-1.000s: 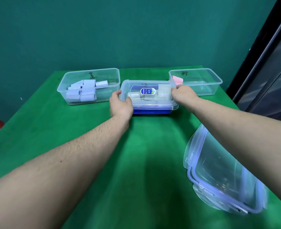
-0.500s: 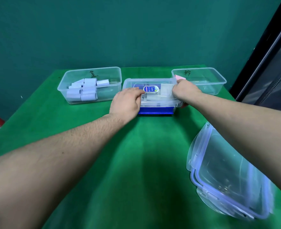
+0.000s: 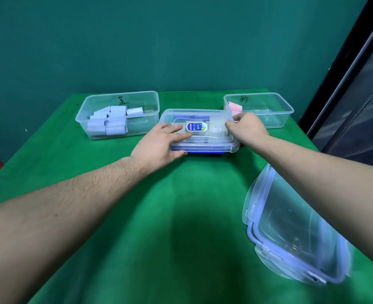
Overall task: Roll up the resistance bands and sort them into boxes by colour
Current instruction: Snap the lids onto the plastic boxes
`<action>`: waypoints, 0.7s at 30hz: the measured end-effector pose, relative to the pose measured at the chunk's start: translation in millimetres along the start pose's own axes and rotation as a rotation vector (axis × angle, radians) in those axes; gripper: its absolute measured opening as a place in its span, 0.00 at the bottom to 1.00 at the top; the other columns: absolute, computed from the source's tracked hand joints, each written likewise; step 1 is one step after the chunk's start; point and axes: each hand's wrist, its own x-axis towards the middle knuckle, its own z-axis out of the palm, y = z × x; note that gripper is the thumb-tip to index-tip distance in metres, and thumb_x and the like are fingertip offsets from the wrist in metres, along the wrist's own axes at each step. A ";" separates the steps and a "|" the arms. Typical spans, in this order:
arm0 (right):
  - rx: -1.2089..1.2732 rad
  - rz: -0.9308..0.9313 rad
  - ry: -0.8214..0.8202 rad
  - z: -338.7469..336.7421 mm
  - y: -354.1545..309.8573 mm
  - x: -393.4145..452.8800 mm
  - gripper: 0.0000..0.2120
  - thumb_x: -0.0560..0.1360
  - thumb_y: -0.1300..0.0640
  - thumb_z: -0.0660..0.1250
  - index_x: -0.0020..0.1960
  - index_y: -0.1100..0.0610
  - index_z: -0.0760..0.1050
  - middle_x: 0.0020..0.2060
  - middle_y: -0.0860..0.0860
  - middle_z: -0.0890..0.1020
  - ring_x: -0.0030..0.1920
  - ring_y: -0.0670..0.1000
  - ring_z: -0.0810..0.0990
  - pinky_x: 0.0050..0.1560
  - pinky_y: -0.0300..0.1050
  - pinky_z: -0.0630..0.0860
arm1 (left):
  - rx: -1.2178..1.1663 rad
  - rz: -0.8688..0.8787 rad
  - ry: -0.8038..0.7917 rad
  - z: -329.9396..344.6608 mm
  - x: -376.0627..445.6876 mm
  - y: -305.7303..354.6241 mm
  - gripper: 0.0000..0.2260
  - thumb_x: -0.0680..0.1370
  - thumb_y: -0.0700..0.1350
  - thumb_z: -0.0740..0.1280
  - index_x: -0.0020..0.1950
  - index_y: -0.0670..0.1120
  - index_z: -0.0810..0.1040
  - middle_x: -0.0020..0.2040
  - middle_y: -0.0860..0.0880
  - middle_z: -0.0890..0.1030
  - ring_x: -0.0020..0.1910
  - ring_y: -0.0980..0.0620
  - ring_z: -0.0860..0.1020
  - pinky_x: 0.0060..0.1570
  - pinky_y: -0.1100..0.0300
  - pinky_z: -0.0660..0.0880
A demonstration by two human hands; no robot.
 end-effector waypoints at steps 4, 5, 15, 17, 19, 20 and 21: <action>0.052 -0.001 -0.002 -0.6 1.6 -5.2 0.18 0.73 0.51 0.63 0.57 0.58 0.80 0.49 0.56 0.85 0.49 0.60 0.83 0.52 0.56 0.81 | -0.038 0.027 0.012 -7.8 -6.6 -3.3 0.23 0.78 0.52 0.70 0.73 0.55 0.72 0.73 0.48 0.71 0.71 0.46 0.67 0.73 0.58 0.56; 0.049 0.002 0.000 -1.4 0.2 -4.4 0.19 0.73 0.51 0.63 0.60 0.57 0.79 0.51 0.54 0.85 0.50 0.60 0.83 0.53 0.55 0.81 | -0.058 0.024 -0.004 -9.5 -4.9 -3.6 0.23 0.78 0.51 0.70 0.73 0.54 0.71 0.74 0.47 0.70 0.72 0.46 0.66 0.73 0.58 0.55; 0.072 0.071 -0.052 3.6 -12.1 16.4 0.24 0.80 0.54 0.61 0.75 0.54 0.67 0.70 0.53 0.74 0.66 0.56 0.75 0.64 0.45 0.71 | -0.177 -0.097 -0.064 -8.4 29.7 -6.1 0.25 0.72 0.51 0.77 0.68 0.53 0.77 0.74 0.45 0.69 0.74 0.46 0.65 0.74 0.56 0.57; 0.110 0.071 -0.039 5.8 -11.8 18.4 0.24 0.80 0.56 0.62 0.76 0.55 0.66 0.72 0.52 0.72 0.68 0.55 0.73 0.66 0.43 0.69 | -0.179 -0.145 -0.039 -8.2 30.5 -8.1 0.26 0.70 0.53 0.77 0.67 0.56 0.77 0.74 0.48 0.69 0.73 0.49 0.66 0.73 0.58 0.58; 0.145 0.062 -0.019 6.0 -8.3 15.6 0.23 0.79 0.57 0.62 0.74 0.56 0.68 0.71 0.51 0.73 0.67 0.53 0.74 0.66 0.42 0.69 | -0.127 -0.158 -0.037 -8.2 27.4 -8.6 0.27 0.69 0.57 0.77 0.67 0.60 0.77 0.74 0.51 0.70 0.72 0.50 0.67 0.72 0.58 0.59; 0.177 0.062 -0.010 5.9 -5.6 14.2 0.23 0.78 0.58 0.62 0.73 0.56 0.70 0.69 0.50 0.75 0.66 0.53 0.75 0.67 0.43 0.70 | -0.097 -0.149 -0.041 -9.4 24.7 -6.7 0.27 0.69 0.59 0.76 0.67 0.61 0.76 0.74 0.52 0.70 0.72 0.51 0.67 0.72 0.58 0.60; 0.207 0.063 -0.006 6.0 -1.9 13.1 0.23 0.77 0.58 0.63 0.72 0.56 0.72 0.66 0.50 0.77 0.63 0.52 0.77 0.65 0.44 0.72 | -0.072 -0.138 -0.043 -11.2 20.6 -3.8 0.27 0.69 0.60 0.75 0.67 0.61 0.76 0.73 0.53 0.71 0.72 0.51 0.67 0.71 0.58 0.61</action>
